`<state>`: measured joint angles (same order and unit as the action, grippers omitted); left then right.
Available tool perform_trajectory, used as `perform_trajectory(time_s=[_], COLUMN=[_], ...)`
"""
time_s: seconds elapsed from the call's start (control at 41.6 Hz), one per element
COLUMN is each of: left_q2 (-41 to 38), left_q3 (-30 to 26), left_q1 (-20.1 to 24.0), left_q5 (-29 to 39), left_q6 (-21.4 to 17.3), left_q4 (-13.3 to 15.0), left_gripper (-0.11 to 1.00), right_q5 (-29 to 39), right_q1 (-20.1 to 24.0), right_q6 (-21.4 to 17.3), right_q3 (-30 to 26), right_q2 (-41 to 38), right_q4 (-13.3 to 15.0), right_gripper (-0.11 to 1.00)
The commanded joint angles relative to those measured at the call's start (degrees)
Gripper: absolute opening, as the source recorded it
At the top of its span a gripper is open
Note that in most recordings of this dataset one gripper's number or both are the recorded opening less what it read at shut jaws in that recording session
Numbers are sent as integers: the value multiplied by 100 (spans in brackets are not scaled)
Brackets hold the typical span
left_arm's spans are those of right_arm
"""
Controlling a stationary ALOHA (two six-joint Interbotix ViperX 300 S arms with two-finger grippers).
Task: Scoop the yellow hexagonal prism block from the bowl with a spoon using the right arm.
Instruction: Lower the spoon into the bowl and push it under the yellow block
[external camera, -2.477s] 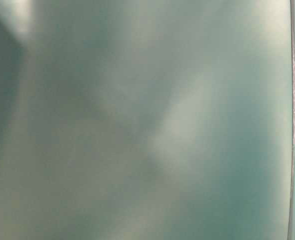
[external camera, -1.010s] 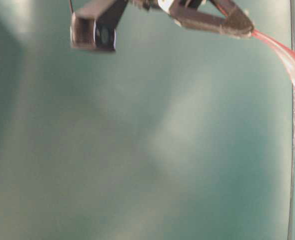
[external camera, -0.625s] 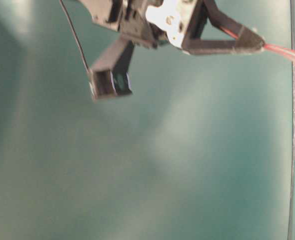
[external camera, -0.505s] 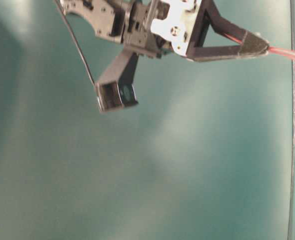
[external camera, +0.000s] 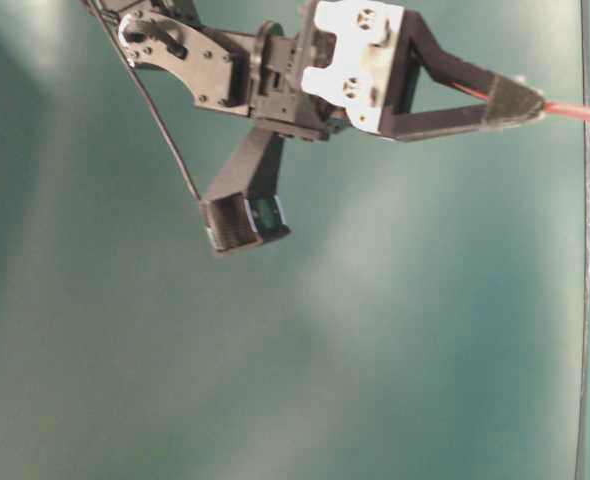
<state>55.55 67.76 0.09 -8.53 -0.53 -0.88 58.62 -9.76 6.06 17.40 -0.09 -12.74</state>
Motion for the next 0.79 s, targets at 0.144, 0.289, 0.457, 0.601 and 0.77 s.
perform_trajectory(time_s=[0.144,0.289,0.457,0.601,0.77], left_q2=[-26,-26,-26,-26,-26], left_q3=[-114,-114,-114,-114,-114], left_q1=[0,0,0,0,0], left_q5=[-105,-114,-114,-114,-114], left_q6=[-9,-9,-9,-9,-9], left_q4=[-18,-18,-18,-18,-18], left_gripper=[0,0,0,0,0], right_q5=[-167,-325,-396,-439,-650], right_q1=[62,79,123,132,149], right_q6=[0,9,9,9,18], right_q3=[-123,-123,-114,-114,-114], right_q2=[-35,-53,-158,-237,-290], right_q4=[9,9,9,9,9], right_gripper=[21,21,21,21,21])
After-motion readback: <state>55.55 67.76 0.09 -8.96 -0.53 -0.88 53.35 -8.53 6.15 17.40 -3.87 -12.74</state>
